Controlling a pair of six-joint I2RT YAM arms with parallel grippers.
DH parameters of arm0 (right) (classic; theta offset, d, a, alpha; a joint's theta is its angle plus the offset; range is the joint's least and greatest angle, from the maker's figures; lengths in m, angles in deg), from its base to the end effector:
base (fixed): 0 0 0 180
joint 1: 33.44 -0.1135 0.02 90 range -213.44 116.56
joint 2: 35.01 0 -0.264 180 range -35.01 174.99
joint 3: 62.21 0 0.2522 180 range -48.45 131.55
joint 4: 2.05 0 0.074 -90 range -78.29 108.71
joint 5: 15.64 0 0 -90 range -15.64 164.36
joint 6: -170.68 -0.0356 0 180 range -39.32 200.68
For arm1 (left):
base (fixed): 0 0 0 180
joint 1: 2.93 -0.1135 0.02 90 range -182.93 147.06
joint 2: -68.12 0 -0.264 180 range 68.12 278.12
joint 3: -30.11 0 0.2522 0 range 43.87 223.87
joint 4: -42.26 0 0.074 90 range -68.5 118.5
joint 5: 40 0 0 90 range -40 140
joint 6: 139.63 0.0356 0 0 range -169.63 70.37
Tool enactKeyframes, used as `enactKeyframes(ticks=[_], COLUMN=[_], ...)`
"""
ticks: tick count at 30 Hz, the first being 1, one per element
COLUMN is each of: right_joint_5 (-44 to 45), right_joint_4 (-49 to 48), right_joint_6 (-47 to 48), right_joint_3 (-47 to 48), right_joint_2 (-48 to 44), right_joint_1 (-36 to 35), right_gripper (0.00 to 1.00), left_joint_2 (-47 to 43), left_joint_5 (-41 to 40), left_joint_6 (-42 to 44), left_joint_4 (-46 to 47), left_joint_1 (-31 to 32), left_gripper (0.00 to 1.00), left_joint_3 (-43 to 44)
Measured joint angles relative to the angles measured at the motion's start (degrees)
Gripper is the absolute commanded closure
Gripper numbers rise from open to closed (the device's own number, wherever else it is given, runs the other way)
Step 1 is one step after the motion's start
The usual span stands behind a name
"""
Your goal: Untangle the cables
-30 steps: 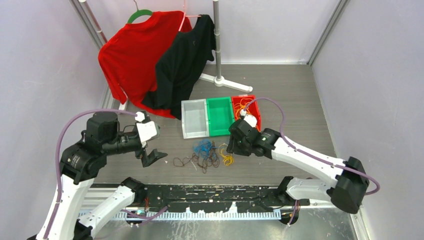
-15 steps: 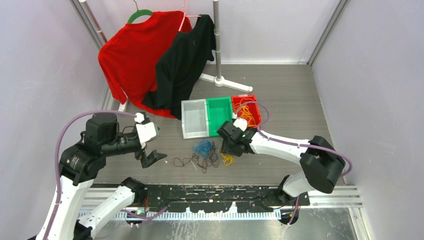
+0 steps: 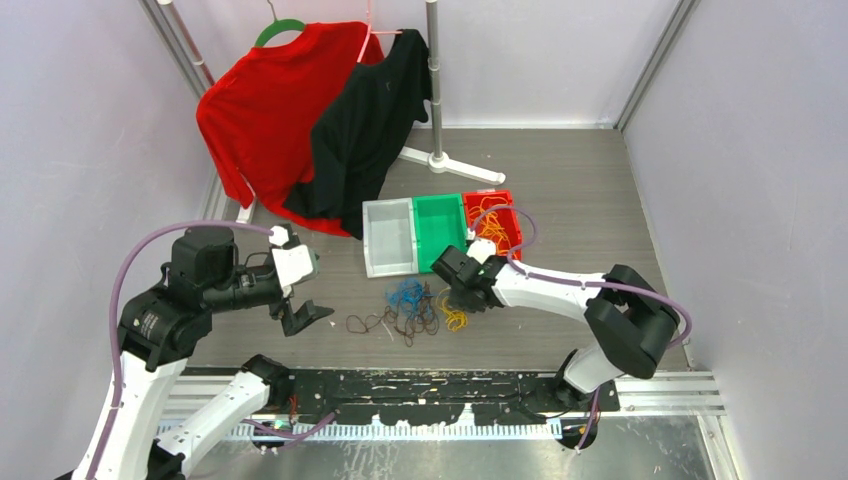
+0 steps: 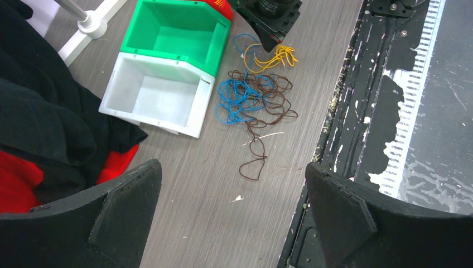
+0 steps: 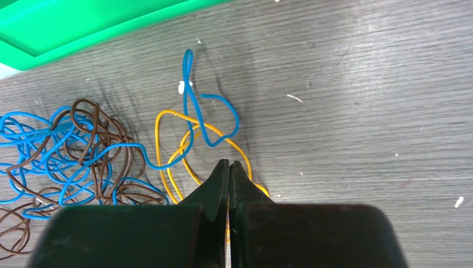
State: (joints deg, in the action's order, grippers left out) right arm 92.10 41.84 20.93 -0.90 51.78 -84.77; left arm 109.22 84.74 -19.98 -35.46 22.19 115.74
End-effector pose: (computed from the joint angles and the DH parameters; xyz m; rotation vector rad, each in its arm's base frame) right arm 0.1777 0.2047 0.1676 0.2728 2.6683 0.1656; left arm 0.0704 -0.0554 0.4074 1.2586 1.6710 -0.6006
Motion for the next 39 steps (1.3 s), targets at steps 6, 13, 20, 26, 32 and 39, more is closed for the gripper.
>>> enactKeyframes(ticks=[6,13,20,26,32,39], right_joint_5=[1.2,2.0,-0.7,-1.6,-2.0,-3.0], right_joint_4=[4.0,8.3,6.8,3.9,0.9,-1.6], right_joint_6=[1.2,3.3,5.2,8.6,12.4,14.0], right_joint_3=[0.6,2.5,0.5,0.0,0.0,-0.2], right_joint_2=[-5.3,-14.0,-10.3,-3.2,0.6,1.7], right_joint_1=[0.0,0.0,0.0,0.1,1.7,2.3], right_gripper=[0.99,0.9,0.43,0.43,0.56,0.9], left_joint_2=[0.0,0.0,0.1,0.1,0.1,0.1], left_joint_5=[0.0,0.0,0.0,0.0,0.0,0.0], left_joint_6=[0.8,0.8,0.8,0.8,0.8,0.8], left_joint_4=[-0.1,-0.1,-0.2,-0.2,-0.2,-0.2], left_joint_1=[0.0,0.0,0.0,0.0,0.0,0.0], left_gripper=[0.01,0.01,0.01,0.0,0.01,0.01], left_joint_3=[0.0,0.0,0.0,0.0,0.0,0.0])
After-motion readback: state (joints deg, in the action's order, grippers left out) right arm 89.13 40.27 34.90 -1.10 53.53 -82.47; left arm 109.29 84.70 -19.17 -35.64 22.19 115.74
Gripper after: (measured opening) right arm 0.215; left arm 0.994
